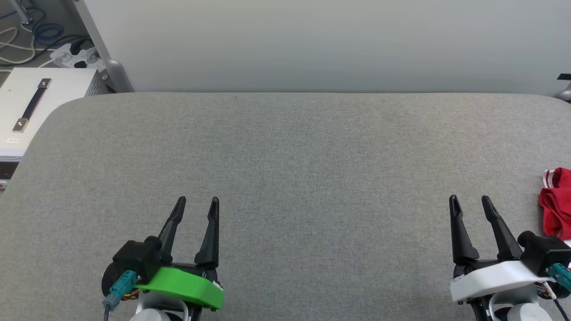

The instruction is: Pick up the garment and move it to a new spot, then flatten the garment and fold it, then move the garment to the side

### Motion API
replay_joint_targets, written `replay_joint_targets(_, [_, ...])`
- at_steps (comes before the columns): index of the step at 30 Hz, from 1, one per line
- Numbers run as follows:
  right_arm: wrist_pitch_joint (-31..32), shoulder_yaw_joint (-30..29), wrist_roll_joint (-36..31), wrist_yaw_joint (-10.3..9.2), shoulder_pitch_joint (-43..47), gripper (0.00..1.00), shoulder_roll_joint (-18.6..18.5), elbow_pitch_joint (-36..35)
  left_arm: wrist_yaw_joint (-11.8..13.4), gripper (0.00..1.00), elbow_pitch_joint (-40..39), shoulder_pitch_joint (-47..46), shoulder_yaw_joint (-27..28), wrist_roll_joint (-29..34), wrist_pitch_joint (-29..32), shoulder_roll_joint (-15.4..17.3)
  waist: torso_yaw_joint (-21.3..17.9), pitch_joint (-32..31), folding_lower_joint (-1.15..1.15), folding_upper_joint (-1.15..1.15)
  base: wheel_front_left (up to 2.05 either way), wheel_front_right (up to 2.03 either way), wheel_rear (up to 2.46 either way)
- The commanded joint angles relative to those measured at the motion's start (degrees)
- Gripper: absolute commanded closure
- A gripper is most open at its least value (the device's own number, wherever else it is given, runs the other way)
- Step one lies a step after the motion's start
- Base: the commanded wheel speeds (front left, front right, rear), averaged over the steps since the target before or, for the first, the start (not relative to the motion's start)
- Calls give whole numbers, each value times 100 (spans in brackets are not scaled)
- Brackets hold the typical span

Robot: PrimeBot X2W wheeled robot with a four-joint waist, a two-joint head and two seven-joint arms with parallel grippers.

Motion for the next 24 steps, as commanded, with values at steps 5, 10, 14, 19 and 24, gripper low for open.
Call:
replay_joint_targets(5, [-65, 24, -29, -5, 1, 0, 15, 40, -15, 0, 37, 79, 52, 36, -33, -52, 12, -9, 0, 0, 0, 0, 0])
replay_joint_targets(10, [-82, 47, -17, -5, -10, 0, 21, 64, -15, 0, 42, 72, 70, 50, -33, -57, 21, -10, 0, 0, 0, 0, 0])
replay_joint_targets(14, [-90, 45, -31, -5, -26, 0, 15, 97, -15, 0, 51, 73, 76, 55, -33, -58, 19, -19, 0, 0, 0, 0, 0])
replay_joint_targets(19, [-97, 63, -47, -5, -43, 0, 17, 127, -15, 0, 74, 93, 87, 48, -33, -59, 7, -56, 0, 0, 0, 0, 0])
replay_joint_targets(24, [-102, 97, -45, -5, -53, 0, 19, 148, -15, 0, 82, 101, 62, 49, -33, -64, -8, -67, 0, 0, 0, 0, 0])
